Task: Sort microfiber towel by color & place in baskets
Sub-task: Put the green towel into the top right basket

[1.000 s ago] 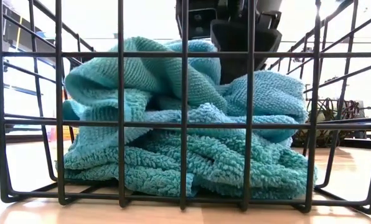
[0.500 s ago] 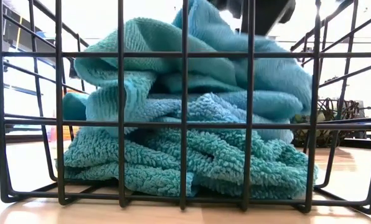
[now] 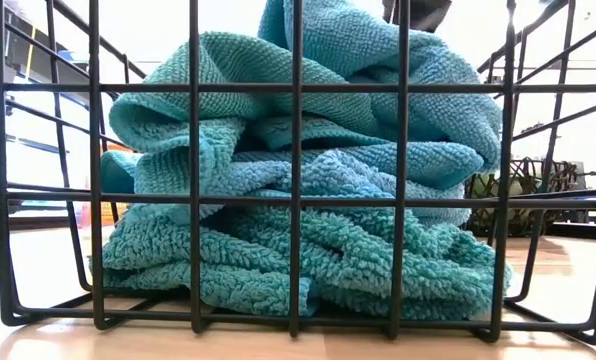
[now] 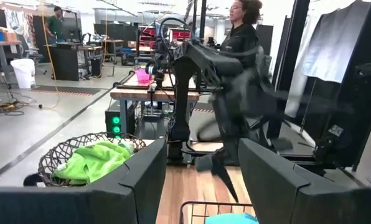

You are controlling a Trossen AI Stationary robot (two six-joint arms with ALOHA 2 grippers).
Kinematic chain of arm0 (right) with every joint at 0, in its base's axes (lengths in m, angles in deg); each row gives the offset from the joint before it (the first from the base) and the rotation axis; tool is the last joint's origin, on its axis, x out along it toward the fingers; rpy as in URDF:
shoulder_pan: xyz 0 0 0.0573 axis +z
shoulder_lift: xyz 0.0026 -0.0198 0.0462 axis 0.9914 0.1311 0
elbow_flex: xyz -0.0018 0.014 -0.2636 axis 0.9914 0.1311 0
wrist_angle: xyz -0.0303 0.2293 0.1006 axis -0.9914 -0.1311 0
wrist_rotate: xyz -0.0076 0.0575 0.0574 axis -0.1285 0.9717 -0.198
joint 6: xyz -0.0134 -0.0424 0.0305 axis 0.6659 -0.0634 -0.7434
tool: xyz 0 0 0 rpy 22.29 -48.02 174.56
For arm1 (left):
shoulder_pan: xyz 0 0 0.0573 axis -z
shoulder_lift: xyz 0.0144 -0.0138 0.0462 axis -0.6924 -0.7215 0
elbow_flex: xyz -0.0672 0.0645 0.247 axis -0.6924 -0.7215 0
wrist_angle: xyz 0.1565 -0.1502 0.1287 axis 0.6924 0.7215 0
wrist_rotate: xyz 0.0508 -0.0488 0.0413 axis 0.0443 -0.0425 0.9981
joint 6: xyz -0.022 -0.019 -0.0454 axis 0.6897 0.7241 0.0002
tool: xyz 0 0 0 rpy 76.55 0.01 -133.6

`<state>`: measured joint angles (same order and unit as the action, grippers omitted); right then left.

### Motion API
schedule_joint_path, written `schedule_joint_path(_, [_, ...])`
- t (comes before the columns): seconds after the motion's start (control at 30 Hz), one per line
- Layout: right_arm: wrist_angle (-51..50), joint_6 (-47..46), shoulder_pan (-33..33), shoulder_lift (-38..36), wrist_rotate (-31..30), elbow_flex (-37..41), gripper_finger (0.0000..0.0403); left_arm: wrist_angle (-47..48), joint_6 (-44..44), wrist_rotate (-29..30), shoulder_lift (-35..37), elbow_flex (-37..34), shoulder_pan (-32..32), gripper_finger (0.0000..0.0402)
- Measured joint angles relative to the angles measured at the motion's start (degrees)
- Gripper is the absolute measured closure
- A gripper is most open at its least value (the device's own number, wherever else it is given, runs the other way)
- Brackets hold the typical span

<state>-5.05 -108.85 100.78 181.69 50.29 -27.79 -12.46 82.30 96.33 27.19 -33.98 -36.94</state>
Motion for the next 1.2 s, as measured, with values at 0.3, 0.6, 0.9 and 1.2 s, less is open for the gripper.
schedule_joint_path(0.3, [0.9,-3.7,0.0,-13.2,-23.4,0.1,0.0112,0.0,4.7,0.0,0.0,0.0,0.0,0.0213])
schedule_joint_path(0.6, [5.3,-4.3,2.0,-21.5,-41.2,6.0,0.0112,-0.5,3.1,0.1,-0.1,0.0,0.0,0.0213])
schedule_joint_path(0.9, [39.7,-4.6,-0.3,-32.3,-41.0,30.1,0.0112,-0.5,3.1,0.1,-0.3,0.0,0.0,0.0213])
schedule_joint_path(1.2, [61.6,17.5,-5.1,-33.3,-33.2,31.4,0.0112,-0.3,3.1,2.1,-1.2,0.0,0.0,0.0213])
